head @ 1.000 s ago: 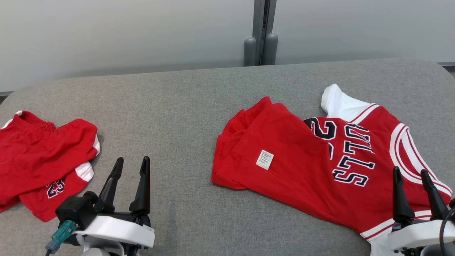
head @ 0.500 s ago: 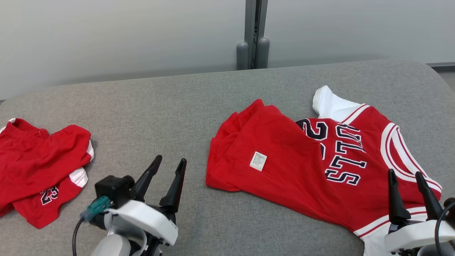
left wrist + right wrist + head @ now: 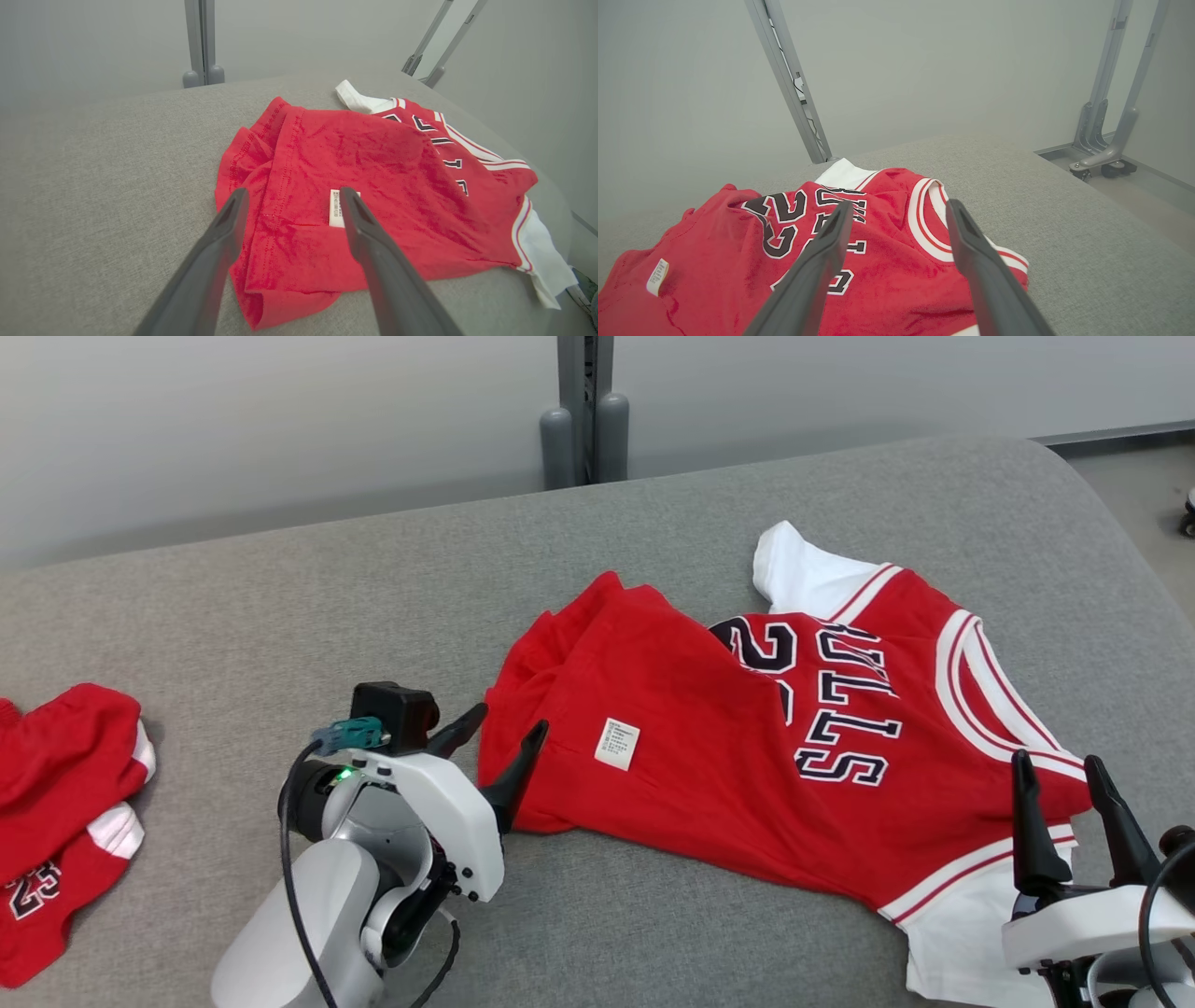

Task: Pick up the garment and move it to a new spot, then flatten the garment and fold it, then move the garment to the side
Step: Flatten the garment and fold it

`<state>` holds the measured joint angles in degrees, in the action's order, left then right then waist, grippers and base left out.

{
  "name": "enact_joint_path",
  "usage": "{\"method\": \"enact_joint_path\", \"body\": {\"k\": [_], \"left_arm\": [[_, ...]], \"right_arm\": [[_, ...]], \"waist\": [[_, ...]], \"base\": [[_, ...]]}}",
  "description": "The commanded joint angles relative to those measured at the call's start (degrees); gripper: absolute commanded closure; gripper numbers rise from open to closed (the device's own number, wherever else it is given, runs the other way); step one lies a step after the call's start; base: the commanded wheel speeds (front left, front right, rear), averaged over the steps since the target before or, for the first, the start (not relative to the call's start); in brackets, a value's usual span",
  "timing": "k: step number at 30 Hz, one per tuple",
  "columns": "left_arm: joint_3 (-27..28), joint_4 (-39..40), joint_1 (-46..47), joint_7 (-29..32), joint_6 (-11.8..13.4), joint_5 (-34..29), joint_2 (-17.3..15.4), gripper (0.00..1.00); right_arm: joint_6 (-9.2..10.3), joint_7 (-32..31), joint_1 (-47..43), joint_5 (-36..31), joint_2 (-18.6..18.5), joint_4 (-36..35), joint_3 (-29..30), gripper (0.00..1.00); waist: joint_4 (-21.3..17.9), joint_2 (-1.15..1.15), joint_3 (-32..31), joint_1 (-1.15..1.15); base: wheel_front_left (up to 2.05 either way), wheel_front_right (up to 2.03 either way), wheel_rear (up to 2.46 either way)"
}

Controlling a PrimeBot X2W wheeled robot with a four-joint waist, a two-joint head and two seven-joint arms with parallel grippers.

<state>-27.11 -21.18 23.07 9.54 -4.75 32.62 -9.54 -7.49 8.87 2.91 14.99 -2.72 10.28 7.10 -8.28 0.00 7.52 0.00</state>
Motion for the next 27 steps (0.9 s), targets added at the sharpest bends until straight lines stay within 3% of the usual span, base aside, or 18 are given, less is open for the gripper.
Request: {"method": "enact_joint_path", "body": {"k": [1,8,13,27], "left_arm": [[-0.28,-1.73,1.14,1.2,-0.15,0.49,0.36,0.0],[-2.54,-11.92,7.02,4.7,0.11,-1.55,0.51,0.0],[-3.36,-17.92,10.42,6.5,-1.08,-0.63,0.78,0.0],[-4.82,-25.42,15.26,4.97,-2.32,0.47,0.42,0.0]], "right_arm": [[-0.02,0.48,0.81,0.09,-0.34,0.14,-0.11,0.0],[-0.02,1.46,2.69,0.88,-0.35,-0.14,-1.47,0.0],[-0.02,2.04,3.44,1.2,-0.33,0.54,-2.17,0.0],[-0.02,3.94,3.83,2.37,-0.33,2.71,-2.87,0.0]], "waist": [[-1.32,0.0,0.92,0.0],[-4.4,0.0,3.18,0.0],[-5.97,0.0,4.34,0.0],[-7.99,0.0,5.49,0.0]], "base": [[0.0,0.0,0.0],[0.0,0.0,0.0],[0.0,0.0,0.0],[0.0,0.0,0.0]]}}
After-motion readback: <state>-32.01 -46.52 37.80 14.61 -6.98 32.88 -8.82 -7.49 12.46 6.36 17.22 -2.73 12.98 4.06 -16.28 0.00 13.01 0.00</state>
